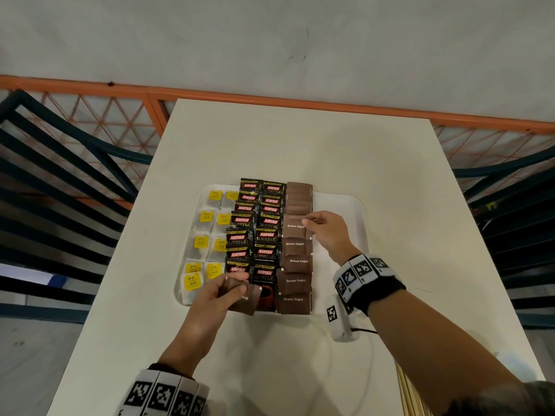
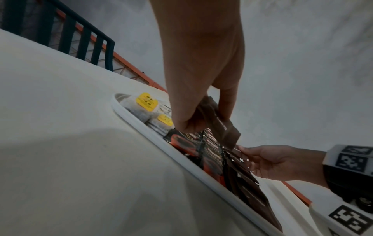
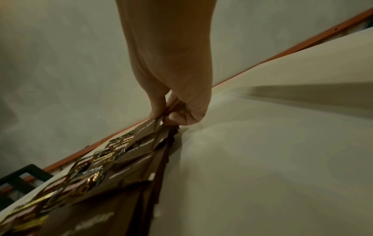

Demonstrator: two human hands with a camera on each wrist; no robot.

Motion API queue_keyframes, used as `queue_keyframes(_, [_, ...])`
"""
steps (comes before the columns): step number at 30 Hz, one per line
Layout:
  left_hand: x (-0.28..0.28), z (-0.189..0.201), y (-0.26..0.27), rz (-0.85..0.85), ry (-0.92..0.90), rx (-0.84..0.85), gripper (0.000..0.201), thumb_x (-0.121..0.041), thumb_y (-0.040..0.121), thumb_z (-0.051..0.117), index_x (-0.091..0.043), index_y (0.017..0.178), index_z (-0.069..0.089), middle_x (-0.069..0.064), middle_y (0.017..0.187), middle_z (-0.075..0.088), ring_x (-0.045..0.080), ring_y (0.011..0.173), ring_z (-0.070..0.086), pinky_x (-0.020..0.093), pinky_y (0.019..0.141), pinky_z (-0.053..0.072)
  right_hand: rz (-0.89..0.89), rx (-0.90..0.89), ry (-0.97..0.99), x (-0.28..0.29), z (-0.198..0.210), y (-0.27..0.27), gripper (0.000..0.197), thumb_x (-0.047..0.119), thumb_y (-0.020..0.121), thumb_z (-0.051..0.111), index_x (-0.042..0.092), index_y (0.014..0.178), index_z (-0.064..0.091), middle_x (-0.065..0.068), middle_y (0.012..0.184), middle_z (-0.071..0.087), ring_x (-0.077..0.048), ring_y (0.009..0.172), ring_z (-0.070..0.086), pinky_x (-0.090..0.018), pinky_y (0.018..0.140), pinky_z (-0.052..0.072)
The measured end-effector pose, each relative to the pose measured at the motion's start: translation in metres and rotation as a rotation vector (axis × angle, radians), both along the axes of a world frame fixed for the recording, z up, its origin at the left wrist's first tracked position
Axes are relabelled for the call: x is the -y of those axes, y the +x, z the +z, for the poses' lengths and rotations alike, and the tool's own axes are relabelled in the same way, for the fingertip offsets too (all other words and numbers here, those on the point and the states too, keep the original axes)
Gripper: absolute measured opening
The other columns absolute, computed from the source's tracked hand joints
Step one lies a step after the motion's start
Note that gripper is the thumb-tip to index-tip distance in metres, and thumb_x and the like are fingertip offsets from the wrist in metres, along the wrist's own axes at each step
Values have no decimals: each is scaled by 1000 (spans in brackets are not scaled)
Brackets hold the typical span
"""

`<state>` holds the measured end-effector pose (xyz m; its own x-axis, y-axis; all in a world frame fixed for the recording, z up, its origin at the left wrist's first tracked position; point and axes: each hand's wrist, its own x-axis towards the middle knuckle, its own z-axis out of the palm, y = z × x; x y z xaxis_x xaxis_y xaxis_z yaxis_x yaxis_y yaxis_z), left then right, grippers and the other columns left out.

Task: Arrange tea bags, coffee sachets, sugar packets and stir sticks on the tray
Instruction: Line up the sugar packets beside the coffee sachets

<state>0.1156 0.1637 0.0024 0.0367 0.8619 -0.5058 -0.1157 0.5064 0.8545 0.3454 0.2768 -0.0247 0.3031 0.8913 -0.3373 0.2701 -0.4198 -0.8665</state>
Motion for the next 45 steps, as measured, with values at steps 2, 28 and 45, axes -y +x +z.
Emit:
queue_keyframes(2, [-1, 1, 1, 16, 3, 26, 23, 4, 85, 56, -16, 93, 67, 7, 93, 67, 20, 90, 61, 24, 76, 50, 14, 38, 20, 1, -1, 0, 9, 14, 80, 70, 14, 88, 66, -3, 84, 65, -18, 82, 60, -33, 84, 48])
queue_keyframes(28, [-1, 6, 14, 73, -33, 21, 17, 5, 84, 57, -10, 78, 55, 8, 85, 64, 21, 78, 59, 27, 69, 49, 401, -404, -124, 89, 38, -63, 6, 10, 90, 57, 13, 95, 56, -9, 102, 63, -14, 82, 62, -22, 69, 54])
queue_keyframes(45, [8, 13, -16, 24, -39, -70, 13, -4, 91, 51, -4, 97, 63, 7, 93, 71, 17, 82, 67, 22, 75, 52, 209, -151, 48, 12, 40, -18, 21, 6, 86, 59, 7, 107, 60, 4, 91, 65, -9, 78, 62, -16, 63, 52])
